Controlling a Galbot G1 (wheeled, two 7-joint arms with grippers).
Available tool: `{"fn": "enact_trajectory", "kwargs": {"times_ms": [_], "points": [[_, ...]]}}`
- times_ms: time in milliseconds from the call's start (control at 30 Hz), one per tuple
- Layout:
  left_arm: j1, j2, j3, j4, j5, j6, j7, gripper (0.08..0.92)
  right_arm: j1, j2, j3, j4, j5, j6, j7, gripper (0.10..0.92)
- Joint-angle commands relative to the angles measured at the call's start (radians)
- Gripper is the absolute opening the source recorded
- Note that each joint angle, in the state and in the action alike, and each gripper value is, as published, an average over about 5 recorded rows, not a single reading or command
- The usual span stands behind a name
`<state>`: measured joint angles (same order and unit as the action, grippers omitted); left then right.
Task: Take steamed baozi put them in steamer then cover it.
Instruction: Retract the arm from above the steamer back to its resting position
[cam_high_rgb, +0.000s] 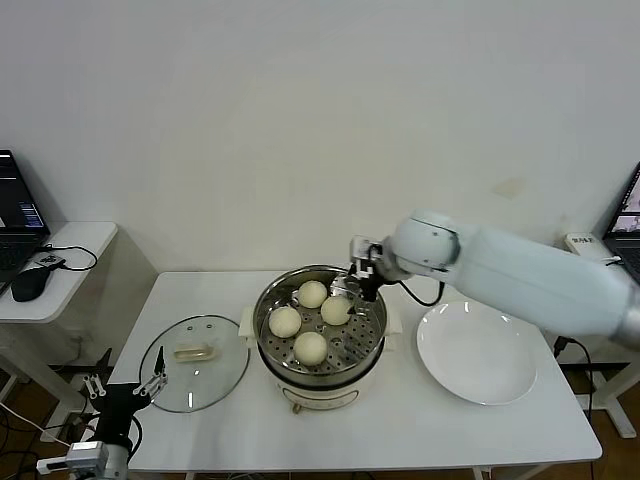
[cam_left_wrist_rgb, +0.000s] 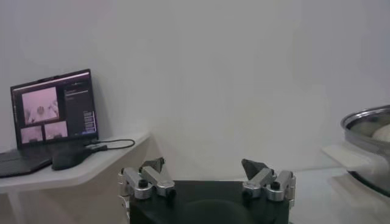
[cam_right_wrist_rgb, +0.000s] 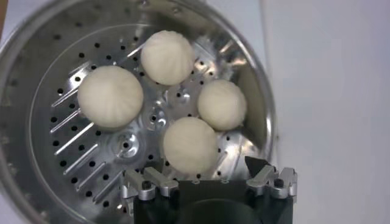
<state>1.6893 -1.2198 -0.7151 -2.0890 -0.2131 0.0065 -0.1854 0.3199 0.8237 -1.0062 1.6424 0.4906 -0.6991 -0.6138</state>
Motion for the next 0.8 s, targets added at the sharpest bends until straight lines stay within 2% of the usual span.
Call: {"fn": "enact_trajectory", "kwargs": {"times_ms": [33, 200, 367, 600, 800], "points": [[0.001, 0.003, 0.004, 0.006, 0.004, 0.002, -0.002, 0.823, -0.592, -0.37, 0.521, 0.293, 0.113, 0.215, 0.446, 0.823], [-0.001, 0.004, 0.013, 0.017, 0.013, 0.001, -0.008, 0.823, -1.14, -0.361, 1.015, 0.336, -0.004, 0.43, 0.522, 0.823], [-0.007, 0.002, 0.032, 0.034, 0.073, 0.001, -0.02, 0.823, -1.532, -0.163, 1.399, 0.339, -0.162, 0.607, 0.507, 0.823], [-0.036, 0.007, 0.044, 0.106, 0.297, -0.053, -0.039, 0.823, -1.789, 0.191, 1.722, 0.318, -0.289, 0.821, 0.409, 0.823], [-0.08, 0.029, 0.029, 0.207, 0.617, -0.157, -0.057, 0.823, -1.866, 0.417, 1.843, 0.302, -0.283, 0.874, 0.385, 0.823]]}}
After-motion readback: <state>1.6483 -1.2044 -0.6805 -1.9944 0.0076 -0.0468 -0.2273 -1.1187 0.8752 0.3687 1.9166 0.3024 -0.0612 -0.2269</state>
